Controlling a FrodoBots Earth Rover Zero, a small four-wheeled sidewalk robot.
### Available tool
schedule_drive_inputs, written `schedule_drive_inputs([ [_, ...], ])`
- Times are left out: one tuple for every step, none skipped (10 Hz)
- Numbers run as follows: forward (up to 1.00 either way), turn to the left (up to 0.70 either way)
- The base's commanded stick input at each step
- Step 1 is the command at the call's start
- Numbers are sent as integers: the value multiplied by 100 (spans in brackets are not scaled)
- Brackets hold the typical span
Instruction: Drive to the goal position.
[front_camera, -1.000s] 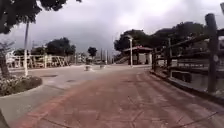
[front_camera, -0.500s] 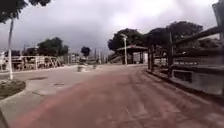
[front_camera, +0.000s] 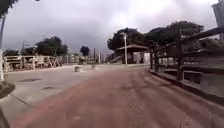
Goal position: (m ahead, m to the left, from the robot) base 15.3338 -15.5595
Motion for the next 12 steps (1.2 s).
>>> schedule_drive_inputs([
  [100, 0],
  [100, 0],
  [100, 0],
  [100, 0],
  [100, 0],
  [100, 0],
  [100, 0],
  [100, 0],
  [100, 0],
  [100, 0],
  [100, -16],
  [100, -27],
])
